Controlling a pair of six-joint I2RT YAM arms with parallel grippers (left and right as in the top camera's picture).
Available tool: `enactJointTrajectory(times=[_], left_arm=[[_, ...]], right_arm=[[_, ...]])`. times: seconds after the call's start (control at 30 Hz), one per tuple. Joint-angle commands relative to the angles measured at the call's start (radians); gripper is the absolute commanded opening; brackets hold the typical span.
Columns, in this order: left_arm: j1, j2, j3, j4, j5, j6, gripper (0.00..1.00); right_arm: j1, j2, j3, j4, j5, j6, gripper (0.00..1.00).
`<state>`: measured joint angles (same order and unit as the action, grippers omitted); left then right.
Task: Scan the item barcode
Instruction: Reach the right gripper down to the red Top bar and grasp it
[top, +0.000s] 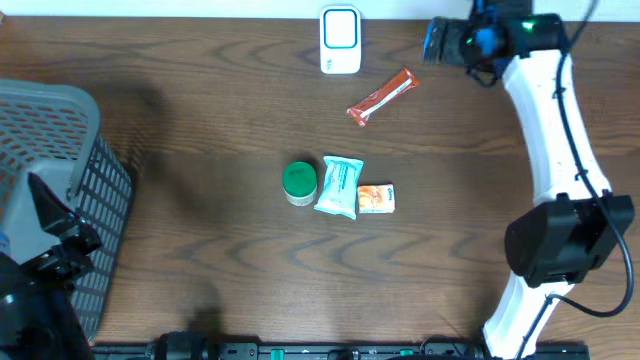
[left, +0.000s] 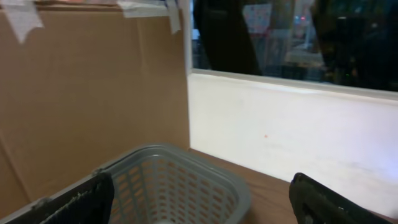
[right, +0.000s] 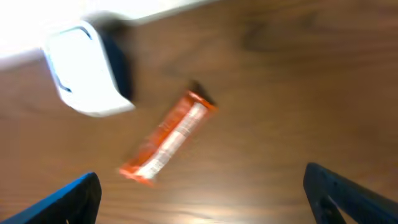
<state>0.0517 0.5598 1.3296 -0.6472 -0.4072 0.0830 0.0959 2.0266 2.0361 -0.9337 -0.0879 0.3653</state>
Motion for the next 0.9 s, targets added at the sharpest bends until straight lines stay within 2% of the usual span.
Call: enactJointTrajectory(times=[0.0,0.07,0.1,0.2,0.33,0.53,0.83,0.87], left_arm=[[0.006,-0.006,-0.006,0.004,0.056,0.005,0.9],[0.006,-0.006,-0.006,0.004,0.056,0.005,0.9],[0.006,-0.006,-0.006,0.004,0.056,0.005,0.9],[0.006,-0.006,-0.006,0.004,0.056,0.005,0.9],[0.006,-0.006,-0.006,0.003,0.056,0.006,0.9],[0.006,-0.006,-0.006,-0.005,0.055,0.006,0.9],[0.006,-0.006,-0.006,-0.038,0.055,0.006,0.9],[0.006,-0.006,-0.006,-0.042,0.055,0.006,0.9]], right_arm=[[0.044,0.027,-0.094,0.111,-0.209,0.219,0.99],[0.077,0.055,-0.18,0.22,-0.176,0.333,0.85],[0.094,0.066,-0.201,0.227,-0.134,0.422,0.82],[0.155,0.116,-0.217,0.228,-0.023,0.586,0.81],[0.237,0.157,-0.217,0.241,0.144,0.71,0.92],[0.296,0.225,-0.217,0.32,0.214,0.785,0.94],[0.27,0.377,-0.217,0.357,0.202,0.858,0.94],[0.266,0.385,-0.217,0.357,0.202,0.858,0.91]])
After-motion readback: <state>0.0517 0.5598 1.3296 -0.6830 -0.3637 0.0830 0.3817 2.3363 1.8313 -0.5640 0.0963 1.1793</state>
